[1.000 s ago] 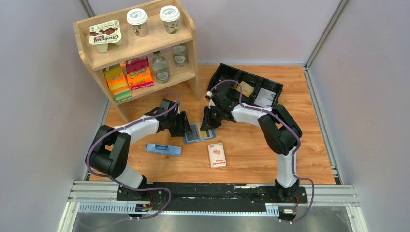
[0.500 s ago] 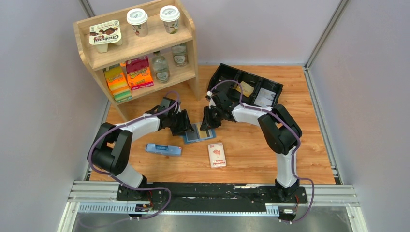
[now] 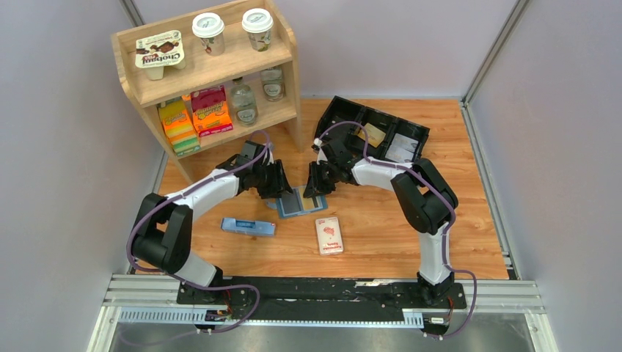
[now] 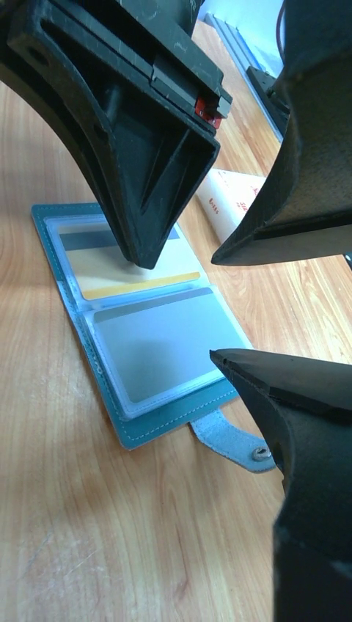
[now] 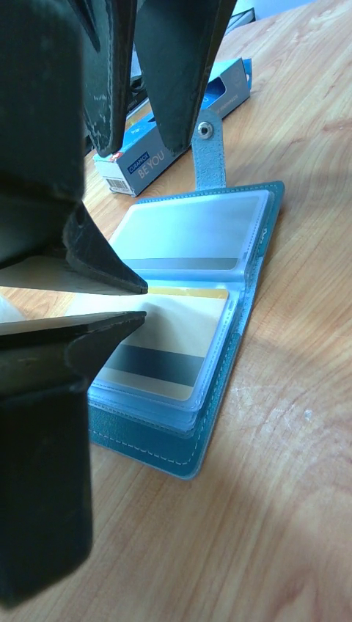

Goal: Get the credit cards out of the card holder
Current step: Remove the credit card from the card holder.

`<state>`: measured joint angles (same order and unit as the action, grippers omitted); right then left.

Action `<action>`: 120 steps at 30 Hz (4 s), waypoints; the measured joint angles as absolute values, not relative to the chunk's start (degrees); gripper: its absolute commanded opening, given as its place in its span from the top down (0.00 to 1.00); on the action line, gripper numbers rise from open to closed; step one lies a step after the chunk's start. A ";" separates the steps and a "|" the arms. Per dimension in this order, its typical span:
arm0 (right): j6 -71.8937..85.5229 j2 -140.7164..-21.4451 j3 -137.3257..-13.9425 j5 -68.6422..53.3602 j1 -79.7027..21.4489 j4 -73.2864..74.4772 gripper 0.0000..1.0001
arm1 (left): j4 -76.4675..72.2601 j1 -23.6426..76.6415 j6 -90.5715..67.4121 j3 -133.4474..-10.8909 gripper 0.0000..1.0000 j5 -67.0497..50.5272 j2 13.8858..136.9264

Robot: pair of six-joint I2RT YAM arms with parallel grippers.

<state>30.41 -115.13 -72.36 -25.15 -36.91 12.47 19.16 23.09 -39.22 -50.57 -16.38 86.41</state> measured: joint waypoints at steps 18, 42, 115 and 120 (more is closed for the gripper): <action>30.65 -115.31 -72.29 -25.76 -36.77 12.08 0.77 | 22.41 23.11 -35.18 -55.16 0.39 -13.02 93.58; 30.65 -115.44 -72.29 -26.20 -36.67 11.88 0.77 | 22.46 23.31 -34.11 -57.76 0.51 -14.35 95.68; 34.89 -114.28 -65.80 -32.03 -34.83 -0.43 0.60 | 4.10 24.67 -44.03 -47.81 0.83 -23.49 89.78; 35.86 -114.28 -65.12 -32.95 -34.28 -1.37 0.60 | -0.67 24.67 -45.93 -45.30 0.81 -24.01 89.23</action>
